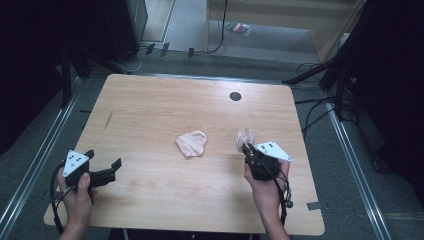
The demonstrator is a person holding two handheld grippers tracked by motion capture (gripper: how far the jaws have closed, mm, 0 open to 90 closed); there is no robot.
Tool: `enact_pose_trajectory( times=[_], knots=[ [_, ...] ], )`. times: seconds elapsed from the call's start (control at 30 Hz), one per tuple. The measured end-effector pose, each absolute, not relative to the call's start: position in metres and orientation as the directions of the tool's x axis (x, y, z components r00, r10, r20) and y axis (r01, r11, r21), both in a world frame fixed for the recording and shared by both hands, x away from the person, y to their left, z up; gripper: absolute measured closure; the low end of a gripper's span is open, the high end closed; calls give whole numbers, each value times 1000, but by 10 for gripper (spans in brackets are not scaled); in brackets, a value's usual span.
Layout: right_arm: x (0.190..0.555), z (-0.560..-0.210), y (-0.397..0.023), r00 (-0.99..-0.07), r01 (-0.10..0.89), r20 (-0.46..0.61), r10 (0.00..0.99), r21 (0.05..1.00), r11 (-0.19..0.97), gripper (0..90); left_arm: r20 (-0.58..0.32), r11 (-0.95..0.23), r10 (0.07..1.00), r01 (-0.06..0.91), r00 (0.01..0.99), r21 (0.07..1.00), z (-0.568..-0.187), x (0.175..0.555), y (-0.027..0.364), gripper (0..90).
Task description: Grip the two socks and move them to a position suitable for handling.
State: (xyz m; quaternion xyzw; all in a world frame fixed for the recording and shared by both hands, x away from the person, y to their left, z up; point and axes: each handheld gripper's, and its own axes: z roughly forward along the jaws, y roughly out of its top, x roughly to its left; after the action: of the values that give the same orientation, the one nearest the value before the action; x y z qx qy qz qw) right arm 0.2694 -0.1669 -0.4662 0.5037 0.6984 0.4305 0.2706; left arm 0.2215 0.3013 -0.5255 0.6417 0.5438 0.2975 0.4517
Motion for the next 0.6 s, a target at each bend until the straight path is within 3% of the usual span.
enact_pose_trajectory(
  times=[0.33,0.6],
  knots=[
    [234,-485,-117,-455,480,31,890,850,216,821,-144,-33,906,406,398,913,-515,210,251,0],
    [219,-514,-70,-539,528,66,840,804,275,819,-143,-63,883,415,447,908,-522,211,234,0]
  ],
)
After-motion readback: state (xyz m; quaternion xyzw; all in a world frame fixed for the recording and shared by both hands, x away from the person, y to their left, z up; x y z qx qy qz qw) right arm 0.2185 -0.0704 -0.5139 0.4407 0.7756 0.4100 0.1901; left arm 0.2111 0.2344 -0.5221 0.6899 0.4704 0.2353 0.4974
